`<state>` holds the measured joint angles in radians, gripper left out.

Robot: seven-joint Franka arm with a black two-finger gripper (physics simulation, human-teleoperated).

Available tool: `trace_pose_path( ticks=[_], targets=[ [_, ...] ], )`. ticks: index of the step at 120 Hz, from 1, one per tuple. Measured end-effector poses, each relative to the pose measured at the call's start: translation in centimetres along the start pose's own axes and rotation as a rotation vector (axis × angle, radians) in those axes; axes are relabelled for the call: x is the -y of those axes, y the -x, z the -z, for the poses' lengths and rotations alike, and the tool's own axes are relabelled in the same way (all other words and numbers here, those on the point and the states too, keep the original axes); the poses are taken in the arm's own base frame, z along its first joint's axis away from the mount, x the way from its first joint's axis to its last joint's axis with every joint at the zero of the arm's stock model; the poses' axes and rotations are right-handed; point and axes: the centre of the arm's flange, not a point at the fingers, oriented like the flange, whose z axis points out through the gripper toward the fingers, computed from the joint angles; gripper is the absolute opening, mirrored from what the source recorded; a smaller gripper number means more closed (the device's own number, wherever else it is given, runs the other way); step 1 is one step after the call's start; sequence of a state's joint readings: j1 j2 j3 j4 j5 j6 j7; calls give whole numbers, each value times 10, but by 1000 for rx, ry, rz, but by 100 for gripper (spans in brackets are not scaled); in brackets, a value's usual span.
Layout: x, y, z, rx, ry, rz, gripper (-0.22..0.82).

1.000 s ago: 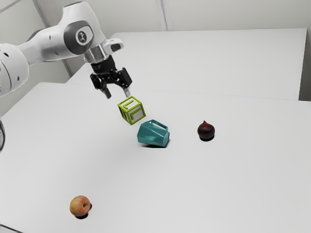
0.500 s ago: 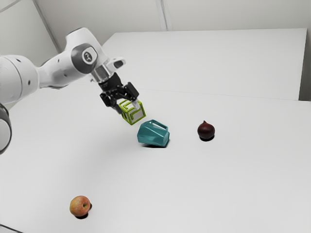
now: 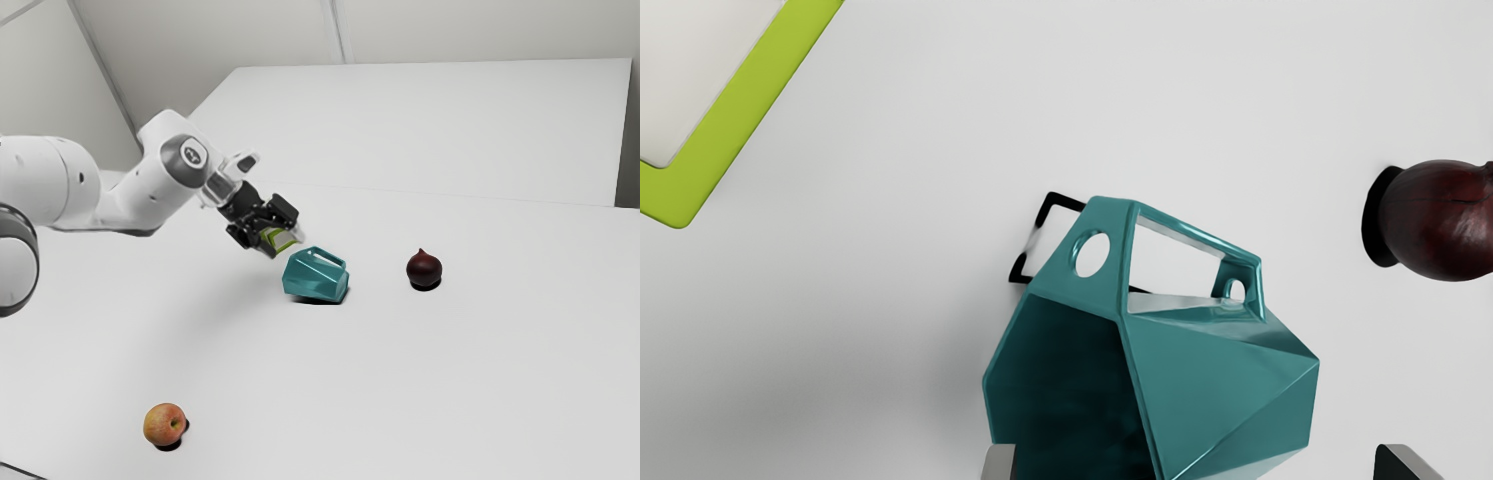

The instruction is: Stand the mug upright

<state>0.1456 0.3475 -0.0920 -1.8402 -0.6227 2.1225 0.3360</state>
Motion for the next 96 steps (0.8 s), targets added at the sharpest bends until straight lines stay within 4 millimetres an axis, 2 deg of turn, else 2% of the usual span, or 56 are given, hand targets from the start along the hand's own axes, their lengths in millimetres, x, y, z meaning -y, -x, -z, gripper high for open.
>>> trace_pose_path(
  ticks=[12, 52, 68, 96],
  targets=[
    [9, 4, -13, -26, 47, 11, 58],
    [21, 4, -33, -98, 154, -22, 58],
    [27, 12, -46, -122, 222, -7, 58],
    [29, 17, -57, -143, 288, -28, 58]
  ],
)
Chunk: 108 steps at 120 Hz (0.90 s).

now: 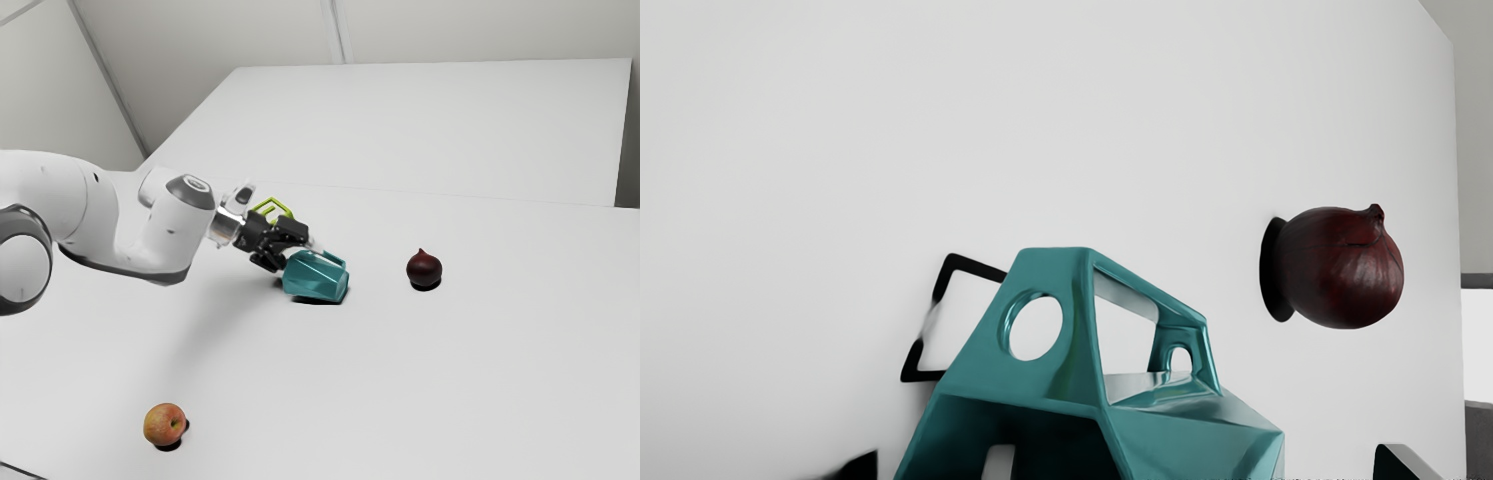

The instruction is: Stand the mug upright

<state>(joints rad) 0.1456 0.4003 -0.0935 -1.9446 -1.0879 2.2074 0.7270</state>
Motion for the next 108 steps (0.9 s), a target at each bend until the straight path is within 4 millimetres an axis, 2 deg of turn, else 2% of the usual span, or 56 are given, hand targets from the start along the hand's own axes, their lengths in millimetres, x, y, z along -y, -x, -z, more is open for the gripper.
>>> trace_pose_path(
  ticks=[11, 40, 47, 74, 108],
  targets=[
    [1, 1, -3, 3, 16, -13, 50],
    [-2, 2, -6, 5, 31, -60, 13],
    [-3, 2, -5, 4, 31, -71, 7],
    [-12, 1, -3, 0, 29, -112, -7],
    [-47, 1, 15, -22, 35, -188, -16]
  ],
)
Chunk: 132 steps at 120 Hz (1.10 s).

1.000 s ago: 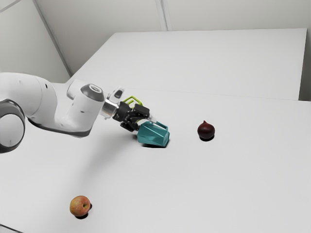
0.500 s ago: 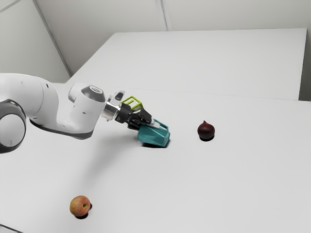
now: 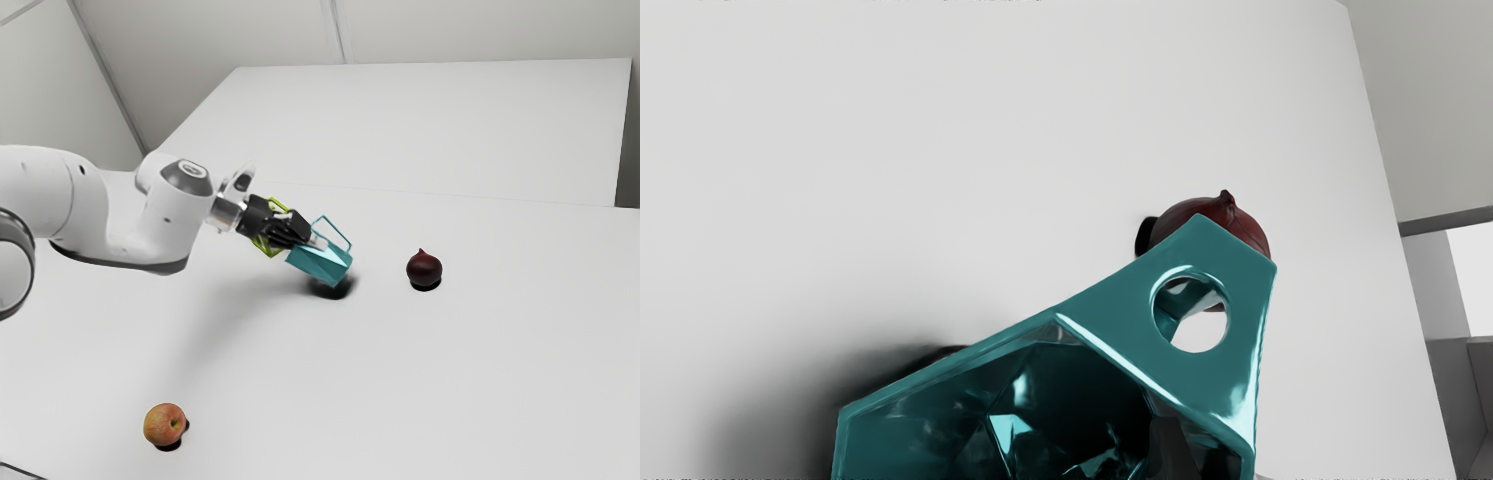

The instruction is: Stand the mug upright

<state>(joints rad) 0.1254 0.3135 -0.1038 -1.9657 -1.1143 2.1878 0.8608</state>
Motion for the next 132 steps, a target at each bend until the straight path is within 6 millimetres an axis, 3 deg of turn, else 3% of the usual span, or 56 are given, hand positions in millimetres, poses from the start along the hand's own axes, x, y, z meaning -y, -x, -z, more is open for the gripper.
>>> trace_pose_path(
  ticks=[31, 65, 132],
  targets=[
    [-43, -6, 16, 31, -47, -106, -18],
    [-91, -4, 50, 239, -261, -257, -18],
    [-103, 36, 55, 485, -629, -162, -18]
  ],
)
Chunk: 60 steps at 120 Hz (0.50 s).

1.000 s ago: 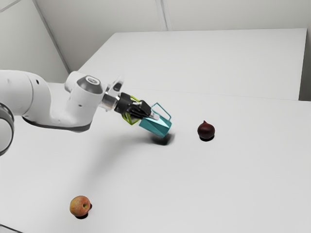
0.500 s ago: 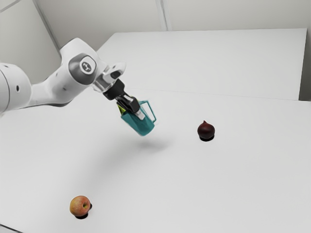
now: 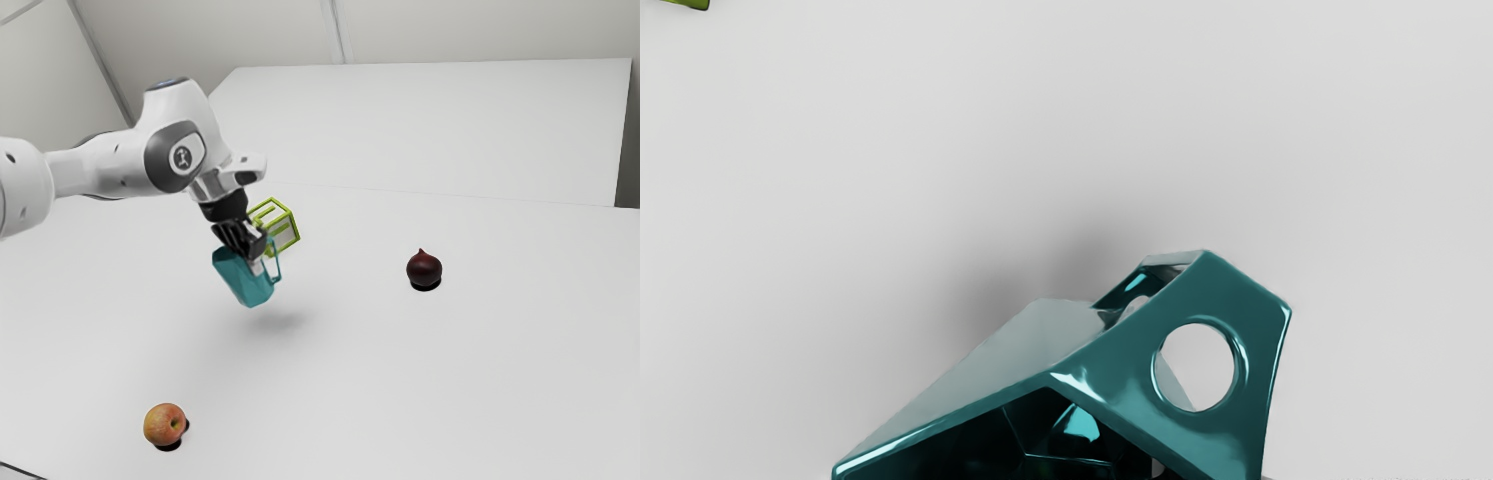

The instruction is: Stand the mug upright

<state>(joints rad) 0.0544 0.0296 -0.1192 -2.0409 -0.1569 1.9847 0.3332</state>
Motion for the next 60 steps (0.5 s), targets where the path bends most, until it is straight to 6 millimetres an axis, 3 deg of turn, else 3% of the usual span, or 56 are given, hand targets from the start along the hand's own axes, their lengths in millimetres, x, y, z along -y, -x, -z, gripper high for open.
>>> trace_pose_path(
  ticks=[60],
  targets=[
    [4, 13, -47, -42, -173, 112, -18]
  ],
)
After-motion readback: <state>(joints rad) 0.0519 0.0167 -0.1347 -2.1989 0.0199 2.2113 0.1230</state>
